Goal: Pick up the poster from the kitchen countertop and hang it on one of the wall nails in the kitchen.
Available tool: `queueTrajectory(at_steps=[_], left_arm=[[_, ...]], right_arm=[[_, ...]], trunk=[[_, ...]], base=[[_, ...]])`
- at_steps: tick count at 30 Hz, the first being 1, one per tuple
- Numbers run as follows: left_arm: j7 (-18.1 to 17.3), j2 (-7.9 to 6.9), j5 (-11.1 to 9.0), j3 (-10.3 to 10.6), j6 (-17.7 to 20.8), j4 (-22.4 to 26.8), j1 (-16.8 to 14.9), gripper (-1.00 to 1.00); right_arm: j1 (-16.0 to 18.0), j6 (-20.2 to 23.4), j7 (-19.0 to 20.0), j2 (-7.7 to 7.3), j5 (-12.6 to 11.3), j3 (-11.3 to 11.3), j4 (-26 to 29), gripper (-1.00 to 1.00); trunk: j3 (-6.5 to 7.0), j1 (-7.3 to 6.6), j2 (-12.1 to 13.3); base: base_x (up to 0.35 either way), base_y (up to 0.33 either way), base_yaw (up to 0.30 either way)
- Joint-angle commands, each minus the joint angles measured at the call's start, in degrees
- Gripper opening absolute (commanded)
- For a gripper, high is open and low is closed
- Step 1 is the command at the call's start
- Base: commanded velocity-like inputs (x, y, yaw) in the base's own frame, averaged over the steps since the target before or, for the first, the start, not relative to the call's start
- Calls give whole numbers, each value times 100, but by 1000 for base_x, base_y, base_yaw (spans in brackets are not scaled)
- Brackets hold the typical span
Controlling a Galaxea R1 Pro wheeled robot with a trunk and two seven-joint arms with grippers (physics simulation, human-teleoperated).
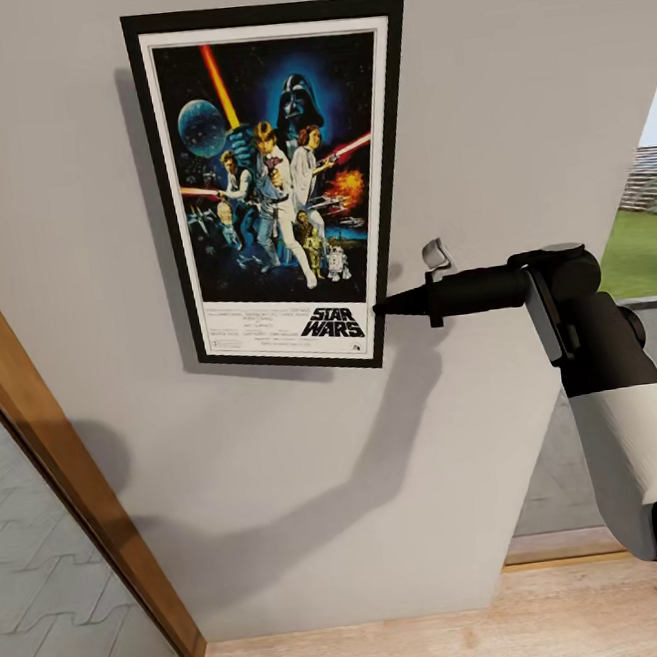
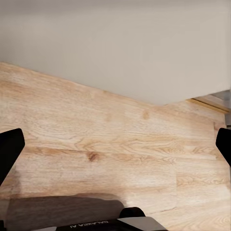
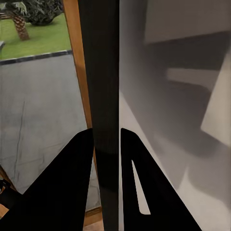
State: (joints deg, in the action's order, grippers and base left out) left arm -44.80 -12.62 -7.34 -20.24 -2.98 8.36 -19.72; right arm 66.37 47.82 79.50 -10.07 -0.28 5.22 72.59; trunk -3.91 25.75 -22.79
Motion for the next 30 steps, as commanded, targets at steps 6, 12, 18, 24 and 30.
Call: queueTrajectory(at_steps=[6, 12, 18, 24, 30], left_arm=[[-11, -3, -57, 47, -27, -10, -6, 100], [-11, -4, -57, 47, -27, -10, -6, 100], [-11, -4, -57, 47, -27, -10, -6, 100], [-11, -3, -57, 47, -27, -10, -6, 100], [-11, -4, -57, 47, -27, -10, -6, 100]], right_arm=[[8, 69, 22, -3, -8, 6, 1, -100], [8, 75, 22, -3, -8, 6, 1, -100], [8, 86, 22, -3, -8, 6, 1, -100], [6, 87, 22, -3, -8, 3, 1, -100], [7, 87, 22, -3, -7, 5, 1, -100]], trunk=[[-13, 4, -13], [-13, 4, -13], [-13, 4, -13], [-13, 4, -13], [-13, 4, -13]], base=[[0, 0, 0], [0, 0, 0], [0, 0, 0], [63, 0, 0], [21, 0, 0]])
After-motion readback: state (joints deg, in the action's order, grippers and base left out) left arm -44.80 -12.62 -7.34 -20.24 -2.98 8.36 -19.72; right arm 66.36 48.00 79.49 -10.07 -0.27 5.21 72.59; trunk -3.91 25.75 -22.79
